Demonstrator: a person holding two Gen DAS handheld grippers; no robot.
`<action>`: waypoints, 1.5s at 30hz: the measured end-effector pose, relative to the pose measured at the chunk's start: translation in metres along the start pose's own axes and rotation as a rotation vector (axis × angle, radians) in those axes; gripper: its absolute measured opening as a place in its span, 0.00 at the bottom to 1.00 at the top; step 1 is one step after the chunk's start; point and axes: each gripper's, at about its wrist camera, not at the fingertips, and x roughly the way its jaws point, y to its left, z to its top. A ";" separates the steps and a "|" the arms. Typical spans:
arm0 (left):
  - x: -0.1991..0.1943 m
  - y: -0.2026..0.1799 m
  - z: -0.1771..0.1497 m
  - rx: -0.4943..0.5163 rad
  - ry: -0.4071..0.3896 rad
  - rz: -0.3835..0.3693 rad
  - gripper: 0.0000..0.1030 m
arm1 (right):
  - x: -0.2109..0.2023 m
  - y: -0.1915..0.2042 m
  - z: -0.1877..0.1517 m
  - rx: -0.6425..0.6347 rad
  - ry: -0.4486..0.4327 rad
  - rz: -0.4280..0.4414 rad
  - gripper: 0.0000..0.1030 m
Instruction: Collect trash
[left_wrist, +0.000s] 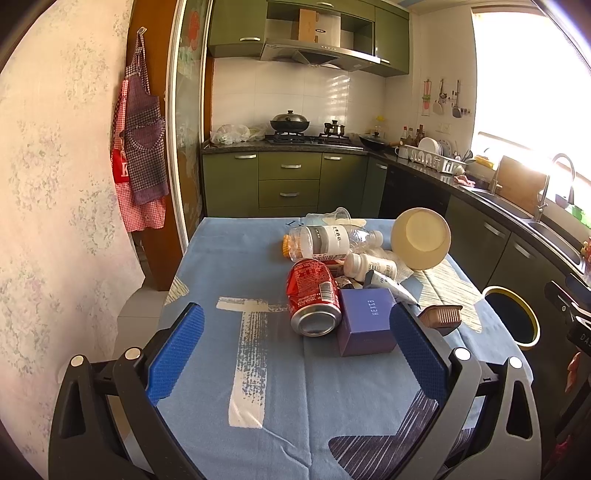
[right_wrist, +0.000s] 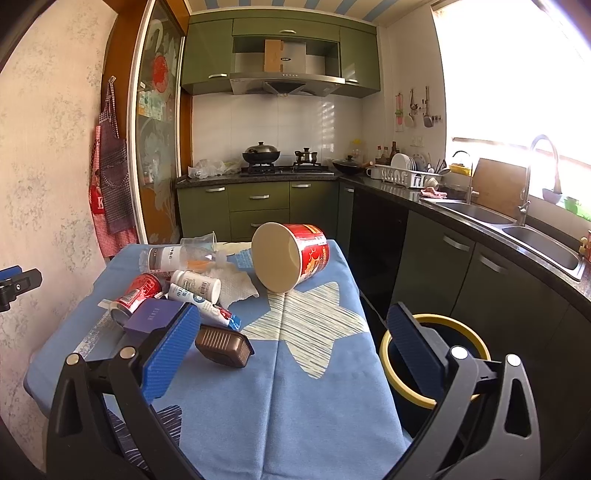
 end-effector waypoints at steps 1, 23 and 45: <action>0.000 -0.001 0.000 0.002 0.000 0.000 0.96 | 0.000 0.000 0.000 0.002 -0.001 -0.001 0.94; 0.001 -0.005 -0.001 0.010 0.010 -0.005 0.96 | 0.002 -0.004 0.000 0.006 0.006 -0.006 0.94; 0.001 -0.005 -0.001 0.010 0.013 -0.006 0.96 | 0.005 -0.005 -0.001 0.006 0.010 -0.013 0.94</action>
